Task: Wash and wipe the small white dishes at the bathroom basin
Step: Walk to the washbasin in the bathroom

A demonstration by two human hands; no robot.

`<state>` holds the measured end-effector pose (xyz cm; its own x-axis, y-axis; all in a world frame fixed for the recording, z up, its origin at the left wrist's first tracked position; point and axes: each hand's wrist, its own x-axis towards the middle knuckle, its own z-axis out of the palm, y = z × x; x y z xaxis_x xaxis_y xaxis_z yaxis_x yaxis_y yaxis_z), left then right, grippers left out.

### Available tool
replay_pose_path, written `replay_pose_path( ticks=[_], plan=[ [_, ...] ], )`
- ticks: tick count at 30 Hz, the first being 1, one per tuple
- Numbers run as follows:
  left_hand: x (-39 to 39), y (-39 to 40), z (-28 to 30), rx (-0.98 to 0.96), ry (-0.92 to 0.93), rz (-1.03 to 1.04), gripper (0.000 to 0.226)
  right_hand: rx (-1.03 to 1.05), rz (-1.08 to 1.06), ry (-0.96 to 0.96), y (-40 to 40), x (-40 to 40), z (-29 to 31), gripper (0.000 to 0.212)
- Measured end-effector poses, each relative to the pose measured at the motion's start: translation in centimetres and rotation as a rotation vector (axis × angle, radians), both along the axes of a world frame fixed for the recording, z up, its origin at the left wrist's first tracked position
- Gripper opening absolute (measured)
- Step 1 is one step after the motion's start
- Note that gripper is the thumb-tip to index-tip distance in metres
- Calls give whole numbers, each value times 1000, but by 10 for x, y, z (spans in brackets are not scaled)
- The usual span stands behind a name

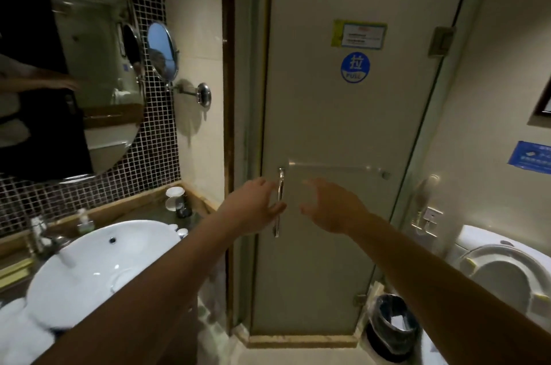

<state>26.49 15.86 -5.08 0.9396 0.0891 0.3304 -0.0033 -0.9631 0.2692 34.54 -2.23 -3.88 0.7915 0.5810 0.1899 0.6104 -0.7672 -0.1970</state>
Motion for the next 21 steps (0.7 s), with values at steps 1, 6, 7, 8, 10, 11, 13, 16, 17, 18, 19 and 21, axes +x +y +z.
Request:
replay_pose_path(
  ticks=[1, 6, 7, 8, 10, 11, 13, 16, 17, 18, 19, 21],
  plan=[
    [2, 9, 0, 2, 8, 12, 52, 1, 19, 5, 11, 6, -2, 62],
    [15, 62, 1, 6, -21, 66, 53, 27, 127, 46, 70, 32, -5, 67],
    [18, 72, 1, 11, -27, 70, 53, 43, 145, 50, 80, 35, -7, 67],
    [21, 81, 1, 13, -33, 78, 52, 62, 156, 50, 90, 39, -7, 67],
    [26, 97, 2, -3, -31, 108, 53, 71, 171, 45, 106, 45, -8, 66],
    [28, 104, 2, -6, -25, 123, 53, 60, 183, 41, 114, 48, -7, 66],
    [32, 114, 2, 2, -11, 149, 54, 43, 218, 31, 128, 55, -6, 64],
    [37, 131, 4, -9, -25, 206, 52, 49, 277, 5, 151, 64, -1, 62],
    [36, 136, 4, -17, -32, 225, 52, 38, 296, -2, 160, 67, 0, 61],
    [36, 140, 3, -24, -39, 242, 53, 26, 318, -12, 168, 69, -1, 61],
    [35, 145, 1, -26, -44, 258, 54, 21, 340, -23, 177, 71, -2, 61],
    [32, 158, -4, -23, -35, 295, 55, 35, 373, -21, 197, 74, -4, 61]
  ],
)
